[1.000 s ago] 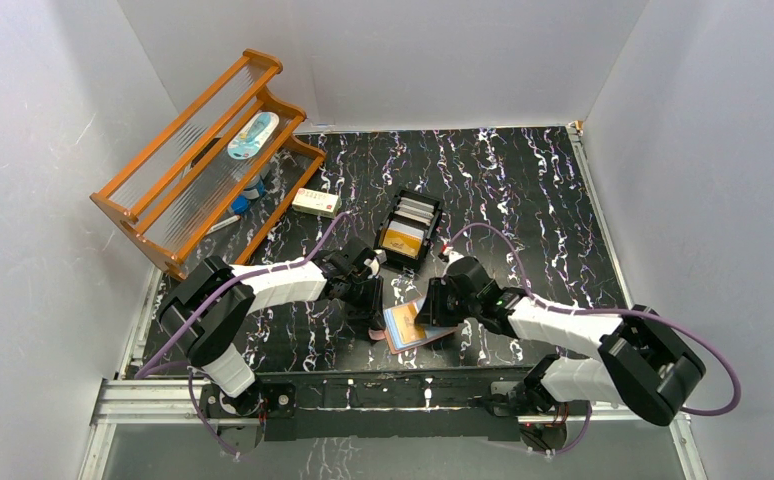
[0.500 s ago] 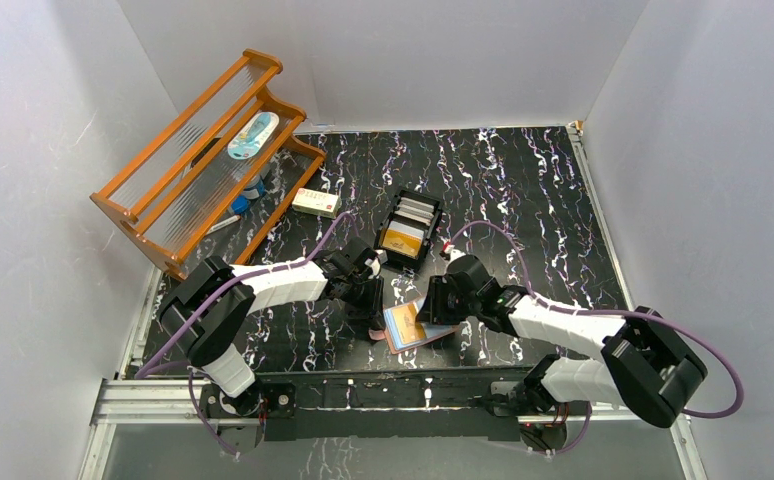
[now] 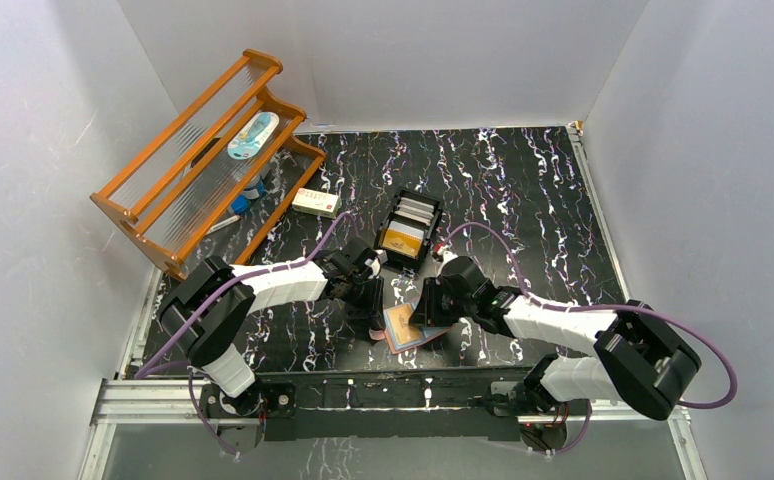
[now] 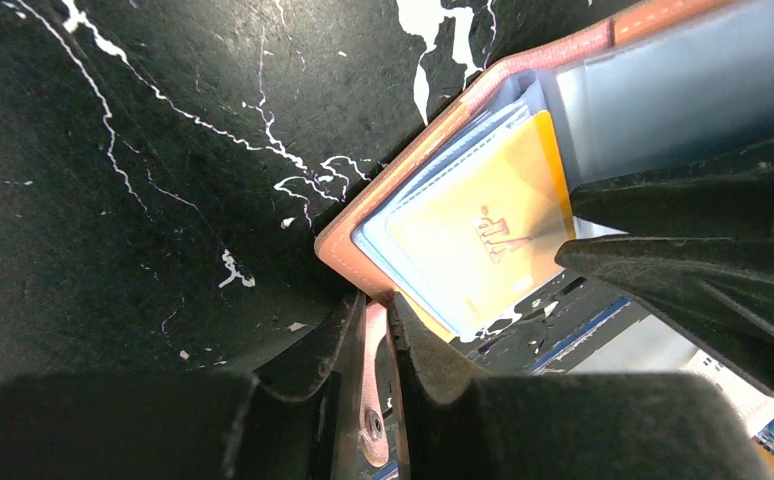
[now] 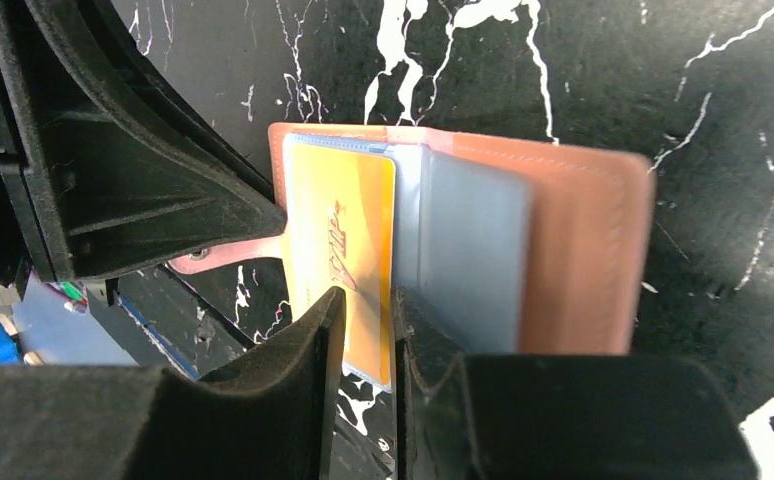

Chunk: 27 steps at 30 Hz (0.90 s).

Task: Put the credit cards into the card holder
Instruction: Insert the credit card into the card holder.

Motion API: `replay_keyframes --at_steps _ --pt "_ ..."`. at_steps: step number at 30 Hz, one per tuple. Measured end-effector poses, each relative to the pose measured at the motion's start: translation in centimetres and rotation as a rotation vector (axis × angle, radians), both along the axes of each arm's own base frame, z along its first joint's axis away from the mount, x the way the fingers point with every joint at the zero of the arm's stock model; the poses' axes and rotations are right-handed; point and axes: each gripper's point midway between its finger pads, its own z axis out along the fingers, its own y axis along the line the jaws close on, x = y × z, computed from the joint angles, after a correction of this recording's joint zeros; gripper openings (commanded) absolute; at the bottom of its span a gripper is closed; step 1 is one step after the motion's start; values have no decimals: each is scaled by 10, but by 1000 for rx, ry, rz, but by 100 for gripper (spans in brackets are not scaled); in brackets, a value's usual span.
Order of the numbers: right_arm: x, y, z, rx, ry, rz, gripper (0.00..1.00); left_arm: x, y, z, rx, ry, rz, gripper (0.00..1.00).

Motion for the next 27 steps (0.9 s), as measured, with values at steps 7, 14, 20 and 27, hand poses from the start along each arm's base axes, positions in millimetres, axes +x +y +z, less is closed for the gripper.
replay_keyframes --at_steps 7,14,20,27 --pt "-11 7 -6 -9 22 23 29 1 1 0 8 -3 3 13" --pt "-16 7 -6 -35 28 11 35 3 4 0 47 -31 7 12" --pt "-9 -3 20 -47 -42 -28 28 7 9 1 88 -52 16 13" --pt "2 -10 27 -98 -101 -46 25 17 20 2 153 -87 34 15"
